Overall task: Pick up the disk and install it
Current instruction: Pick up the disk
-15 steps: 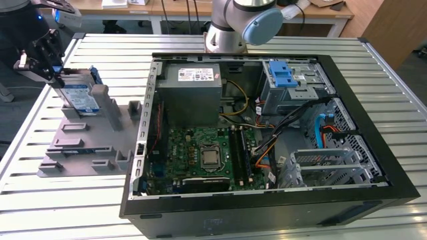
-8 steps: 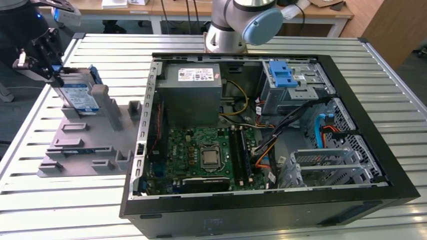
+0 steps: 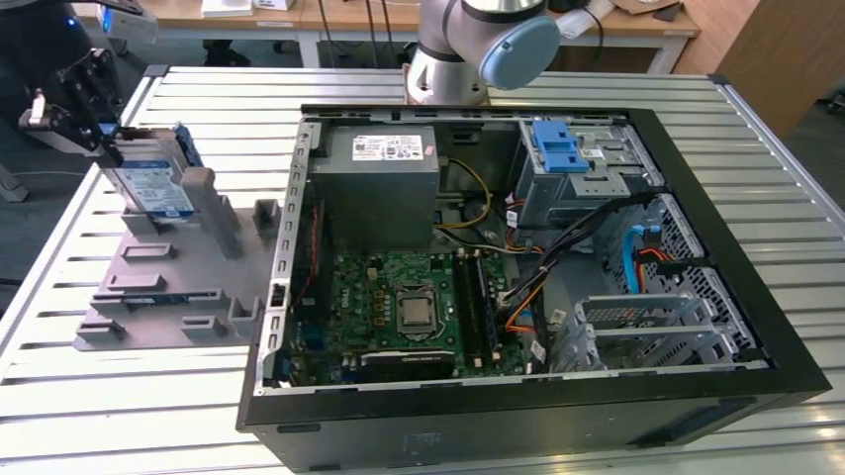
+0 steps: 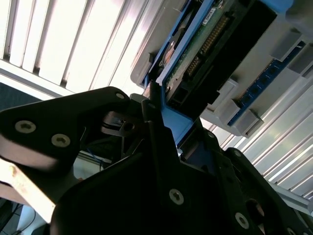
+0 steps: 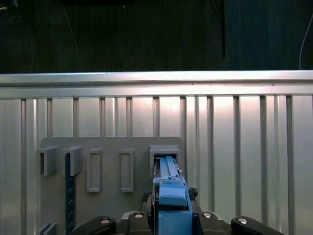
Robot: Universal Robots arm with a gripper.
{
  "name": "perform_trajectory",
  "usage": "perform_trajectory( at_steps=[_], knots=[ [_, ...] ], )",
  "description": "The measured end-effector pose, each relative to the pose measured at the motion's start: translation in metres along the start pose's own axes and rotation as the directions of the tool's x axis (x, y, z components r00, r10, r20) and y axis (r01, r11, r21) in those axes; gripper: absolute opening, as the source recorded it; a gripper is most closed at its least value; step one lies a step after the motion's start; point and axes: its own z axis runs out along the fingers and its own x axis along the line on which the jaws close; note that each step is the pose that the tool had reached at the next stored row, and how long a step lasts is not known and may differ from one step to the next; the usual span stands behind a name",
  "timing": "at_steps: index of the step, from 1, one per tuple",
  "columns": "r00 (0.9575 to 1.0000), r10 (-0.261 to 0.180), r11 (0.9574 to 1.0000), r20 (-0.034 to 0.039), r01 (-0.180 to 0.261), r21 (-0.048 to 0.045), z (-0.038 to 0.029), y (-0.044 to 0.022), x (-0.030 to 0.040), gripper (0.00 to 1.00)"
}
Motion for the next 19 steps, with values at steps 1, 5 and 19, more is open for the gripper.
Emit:
perform_trajectory(
  at_steps=[1, 5, 19],
  knots=[
    [1.0000, 0.000, 1.0000, 0.0000, 0.000, 0.0000, -0.0011, 0.0000, 0.0000, 0.36],
    [1.0000, 0.000, 1.0000, 0.0000, 0.000, 0.0000, -0.0054, 0.0000, 0.0000, 0.36],
    [1.0000, 0.000, 1.0000, 0.0000, 0.000, 0.0001, -0.0219, 0.0000, -0.0001, 0.36]
  ],
)
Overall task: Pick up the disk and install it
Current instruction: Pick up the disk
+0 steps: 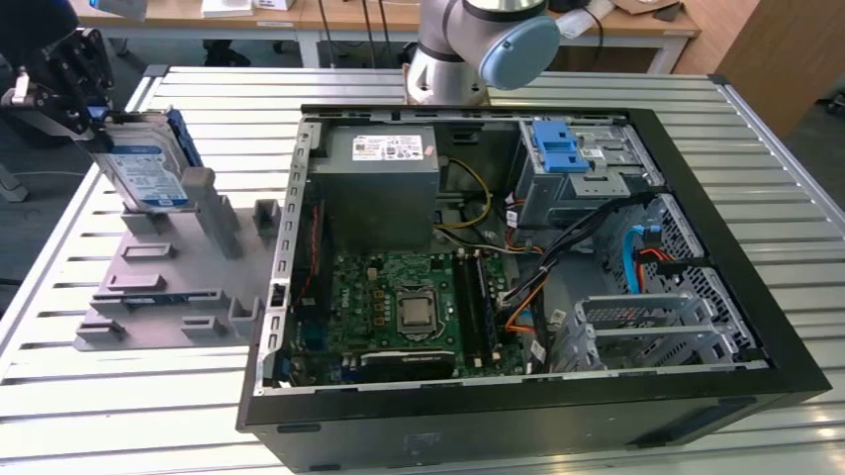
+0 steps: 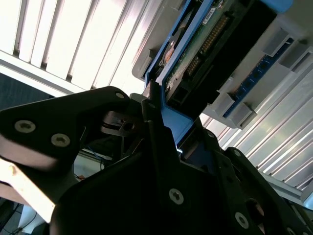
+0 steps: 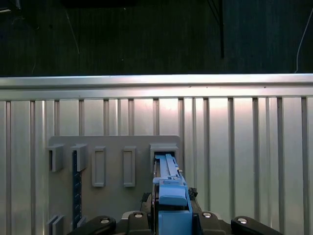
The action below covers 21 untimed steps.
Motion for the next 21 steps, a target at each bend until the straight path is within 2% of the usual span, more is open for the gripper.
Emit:
perform_trajectory(
  at_steps=[12, 21],
  knots=[
    [1.0000, 0.000, 1.0000, -0.0001, 0.000, -0.0002, -0.0007, 0.0001, -0.0001, 0.36],
    [1.0000, 0.000, 1.0000, 0.0004, 0.000, -0.0001, -0.0079, 0.0001, -0.0002, 0.36]
  ],
)
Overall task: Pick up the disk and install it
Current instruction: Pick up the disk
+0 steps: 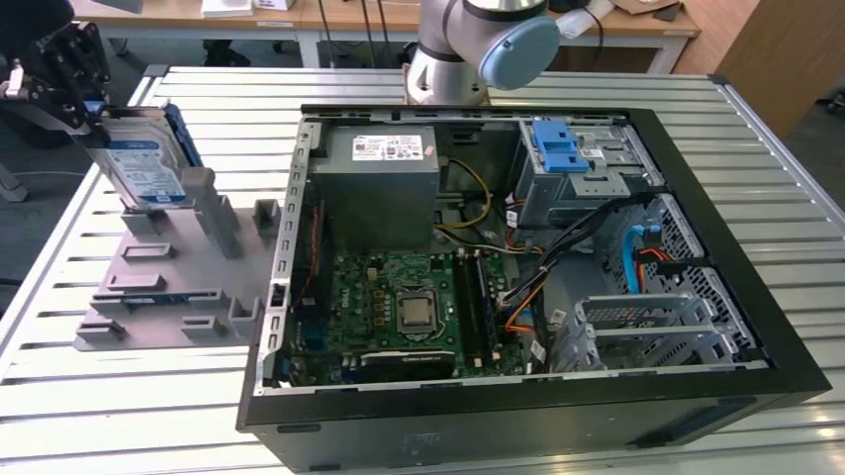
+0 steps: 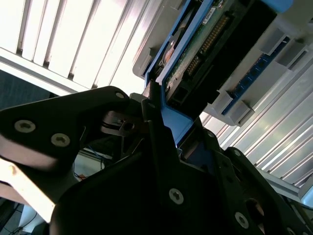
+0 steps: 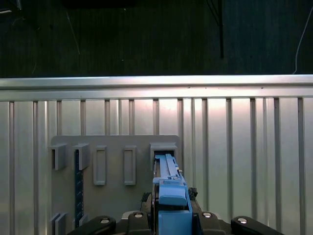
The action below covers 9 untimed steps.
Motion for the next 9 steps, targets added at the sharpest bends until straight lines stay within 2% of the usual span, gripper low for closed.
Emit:
perform_trajectory(
  at_steps=[9],
  knots=[
    [1.0000, 0.000, 1.0000, 0.0001, 0.000, 0.0000, -0.0066, 0.0000, 0.0000, 0.36]
  ],
)
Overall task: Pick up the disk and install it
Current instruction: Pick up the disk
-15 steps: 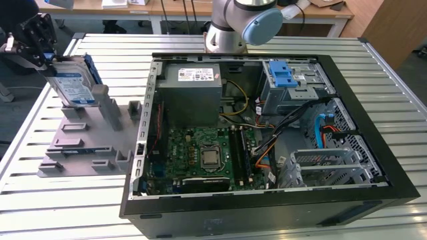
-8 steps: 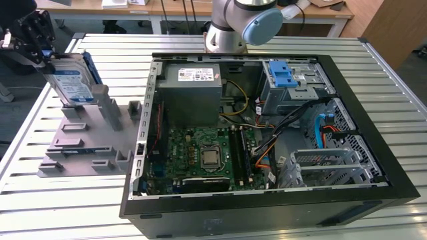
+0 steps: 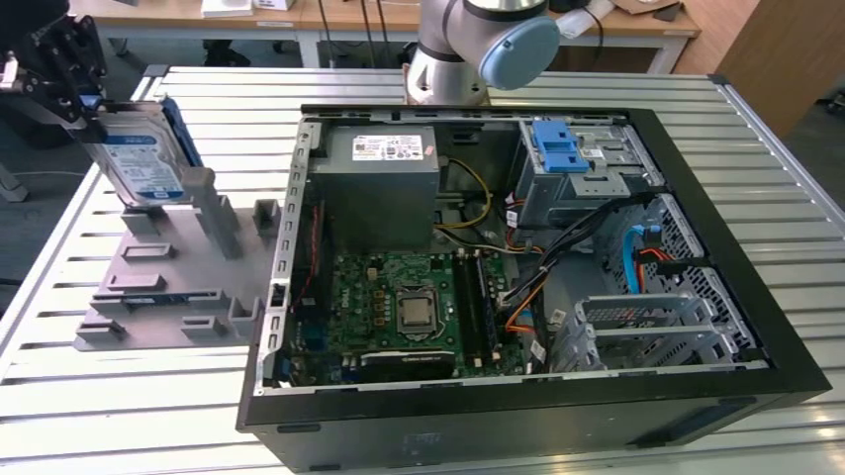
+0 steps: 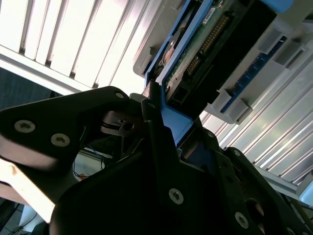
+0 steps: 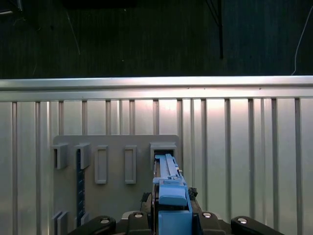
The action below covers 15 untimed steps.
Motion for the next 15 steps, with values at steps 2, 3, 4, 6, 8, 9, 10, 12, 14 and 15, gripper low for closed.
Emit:
perform_trajectory(
  at_steps=[2, 3, 4, 6, 8, 9, 10, 12, 14, 15],
  knots=[
    [1.0000, 0.000, 1.0000, 0.0001, 0.000, 0.0000, -0.0011, 0.0000, 0.0000, 0.36],
    [1.0000, 0.000, 1.0000, 0.0002, 0.000, 0.0002, -0.0014, 0.0000, 0.0000, 0.36],
    [1.0000, 0.000, 1.0000, 0.0002, 0.000, 0.0003, -0.0016, 0.0000, 0.0000, 0.36],
    [1.0000, 0.000, 1.0000, 0.0001, 0.000, 0.0001, -0.0019, 0.0000, 0.0000, 0.36],
    [1.0000, 0.000, 1.0000, 0.0001, 0.000, 0.0001, -0.0020, 0.0000, 0.0000, 0.36],
    [1.0000, 0.000, 1.0000, 0.0001, 0.000, 0.0001, -0.0020, 0.0000, 0.0000, 0.36],
    [1.0000, 0.000, 1.0000, 0.0001, 0.000, 0.0001, -0.0021, 0.0000, 0.0000, 0.36],
    [1.0000, 0.000, 1.0000, 0.0000, 0.000, -0.0002, -0.0029, 0.0000, 0.0000, 0.36],
    [1.0000, 0.000, 1.0000, 0.0001, 0.000, 0.0000, -0.0039, 0.0000, 0.0000, 0.36],
    [1.0000, 0.000, 1.0000, 0.0001, 0.000, 0.0000, -0.0045, 0.0000, 0.0000, 0.36]
  ],
)
